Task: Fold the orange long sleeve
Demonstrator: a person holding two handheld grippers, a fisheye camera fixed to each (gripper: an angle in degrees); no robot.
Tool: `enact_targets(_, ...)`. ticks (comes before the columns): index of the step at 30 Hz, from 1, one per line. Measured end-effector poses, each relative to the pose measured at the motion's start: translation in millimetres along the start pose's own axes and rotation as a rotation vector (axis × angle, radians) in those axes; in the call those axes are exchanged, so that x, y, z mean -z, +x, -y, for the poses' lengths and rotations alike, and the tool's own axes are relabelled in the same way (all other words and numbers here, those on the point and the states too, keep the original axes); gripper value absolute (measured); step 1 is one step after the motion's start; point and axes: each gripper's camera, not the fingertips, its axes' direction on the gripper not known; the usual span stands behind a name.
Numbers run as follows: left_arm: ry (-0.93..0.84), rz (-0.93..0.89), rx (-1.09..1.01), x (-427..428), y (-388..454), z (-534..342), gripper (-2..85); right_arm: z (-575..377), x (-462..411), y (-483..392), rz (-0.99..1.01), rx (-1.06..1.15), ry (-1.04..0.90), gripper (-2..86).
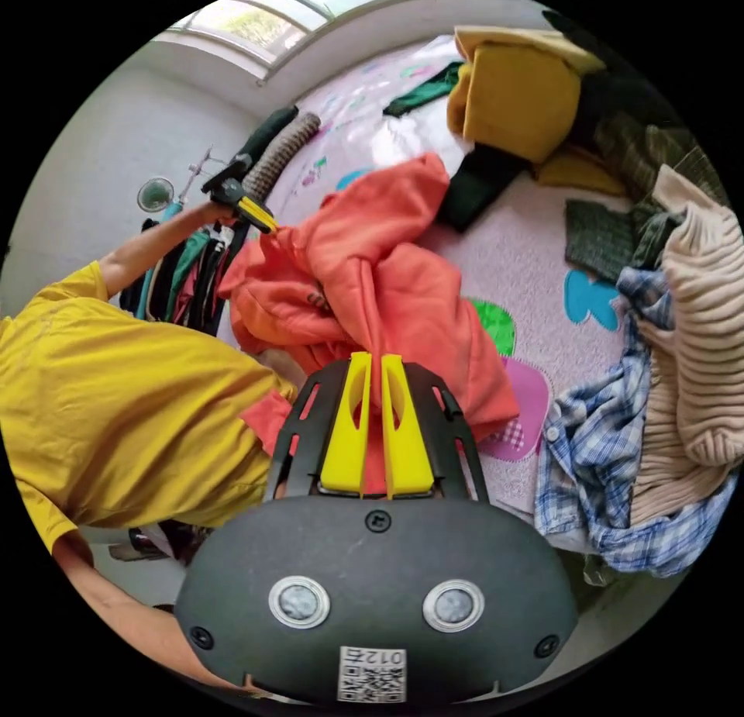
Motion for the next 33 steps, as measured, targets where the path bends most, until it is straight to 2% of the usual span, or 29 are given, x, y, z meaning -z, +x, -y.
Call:
enact_targets(2,0.216,-0.012,0.129,58.4,-17.3,-58.8,0.5,7.0,41.2,-26.8,0.01,0.043,0.168,1.6)
enact_targets(3,0.269,-0.008,0.157,74.9,-20.3,-75.5,0.4,10.0,51.3,-34.3,0.005,0.055,0.203,1.6)
enact_targets(7,0.651,0.114,0.318,215.7,-17.2,-208.6,0.2,39.0,126.0,-98.5,-0.034,0.168,0.438,1.5)
enact_targets(9,0.785,0.215,0.343,283.1,3.7,-268.0,0.2,50.6,161.9,-137.3,-0.069,0.253,0.54,1.5)
enact_targets(11,0.931,0.392,0.346,365.4,51.7,-346.2,0.2,57.6,212.3,-196.8,-0.123,0.38,0.691,1.4)
enact_targets(14,1.078,0.632,0.369,426.2,116.1,-430.4,0.2,52.2,254.8,-266.2,-0.2,0.52,0.861,1.4)
enact_targets(15,1.072,0.665,0.38,432.0,123.0,-439.8,0.2,55.0,256.9,-276.7,-0.233,0.524,0.858,1.4)
enact_targets(17,0.932,0.758,0.433,449.2,138.8,-463.1,0.2,70.7,260.6,-312.5,-0.323,0.52,0.776,1.3)
enact_targets(20,0.999,0.807,0.457,464.5,171.9,-510.8,0.2,58.0,266.7,-364.2,-0.398,0.615,0.83,1.3)
enact_targets(22,0.974,0.845,0.481,466.7,182.7,-528.7,0.2,54.4,266.8,-381.3,-0.44,0.614,0.851,1.3)
enact_targets(25,0.967,0.857,0.486,462.6,196.2,-556.8,0.2,45.2,272.6,-390.5,-0.36,0.584,0.898,1.4)
enact_targets(33,0.913,0.927,0.438,433.4,259.3,-602.8,0.5,-12.3,265.6,-427.1,-0.382,0.587,0.974,1.4)
